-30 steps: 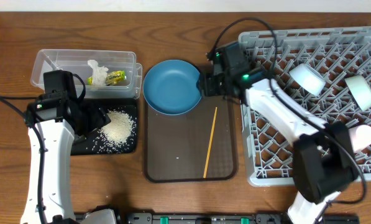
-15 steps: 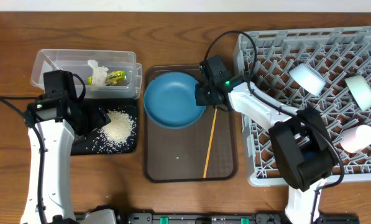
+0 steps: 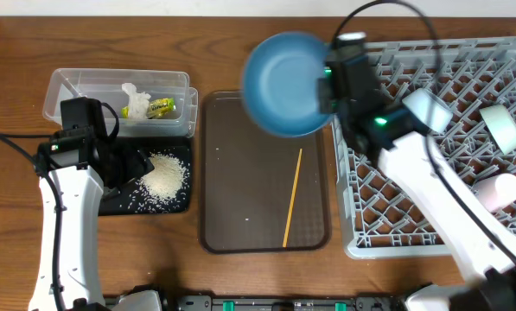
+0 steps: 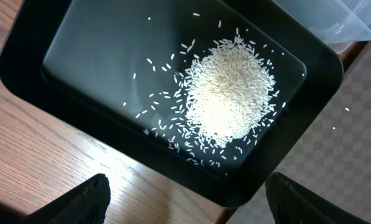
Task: Sort waste into correct bins and load items into the dishwasher rack
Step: 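Lift the blue plate with right gripper and carry it to rack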
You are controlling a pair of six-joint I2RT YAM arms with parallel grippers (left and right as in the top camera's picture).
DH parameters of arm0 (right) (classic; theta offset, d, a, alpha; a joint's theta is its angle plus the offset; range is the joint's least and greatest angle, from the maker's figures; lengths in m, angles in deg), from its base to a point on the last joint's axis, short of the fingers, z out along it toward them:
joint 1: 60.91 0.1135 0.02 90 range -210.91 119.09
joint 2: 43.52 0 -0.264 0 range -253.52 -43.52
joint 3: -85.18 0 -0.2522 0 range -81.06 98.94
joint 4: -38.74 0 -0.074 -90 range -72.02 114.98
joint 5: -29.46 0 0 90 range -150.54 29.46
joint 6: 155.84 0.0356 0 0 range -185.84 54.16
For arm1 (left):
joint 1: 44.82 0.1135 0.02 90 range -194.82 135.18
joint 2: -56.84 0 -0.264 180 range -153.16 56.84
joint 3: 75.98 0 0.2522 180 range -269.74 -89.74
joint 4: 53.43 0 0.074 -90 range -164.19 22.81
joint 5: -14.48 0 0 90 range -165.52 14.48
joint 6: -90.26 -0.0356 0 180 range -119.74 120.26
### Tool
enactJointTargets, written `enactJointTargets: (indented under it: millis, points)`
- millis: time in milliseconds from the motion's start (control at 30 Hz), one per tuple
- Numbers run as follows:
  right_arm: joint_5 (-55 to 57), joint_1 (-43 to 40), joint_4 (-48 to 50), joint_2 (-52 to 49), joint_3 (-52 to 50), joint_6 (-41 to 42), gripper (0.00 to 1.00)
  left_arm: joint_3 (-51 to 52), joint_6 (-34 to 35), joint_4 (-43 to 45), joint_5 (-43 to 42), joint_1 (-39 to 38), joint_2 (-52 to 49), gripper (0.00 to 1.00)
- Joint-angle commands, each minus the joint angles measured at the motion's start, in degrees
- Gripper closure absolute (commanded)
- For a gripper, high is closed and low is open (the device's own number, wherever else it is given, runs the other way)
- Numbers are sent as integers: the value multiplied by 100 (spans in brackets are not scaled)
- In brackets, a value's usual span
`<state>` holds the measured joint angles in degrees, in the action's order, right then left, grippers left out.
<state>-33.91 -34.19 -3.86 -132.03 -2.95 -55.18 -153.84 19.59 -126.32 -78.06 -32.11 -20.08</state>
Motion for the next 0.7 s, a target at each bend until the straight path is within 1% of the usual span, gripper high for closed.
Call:
enactJointTargets:
  millis: [0,67,133,167,200,267,333,533,667]
  points:
    - [2441,-155,116,227,76,-1532,99,13,7,-15,109,24,-11,18]
    - [3257,-273,348,223,74,-2457,99,13,7,-15,109,24,-11,17]
    - [3801,-433,643,140,74,-3558,99,13,7,-15,109,24,-11,18]
    - [3969,-505,765,90,74,-3967,99,13,7,-15,109,24,-11,18]
    - [4155,-590,885,28,74,-4310,99,13,7,-15,109,24,-11,18]
    - [4347,-708,1001,-72,74,-4627,99,13,7,-15,111,24,-11,18]
    - [4367,-796,984,-186,74,-4763,99,13,7,-15,109,24,-11,17]
    - [4341,-791,778,-487,74,-4754,99,13,7,-15,109,24,-11,17]
    - [4343,-634,531,-776,74,-4566,99,13,7,-15,109,24,-11,17]
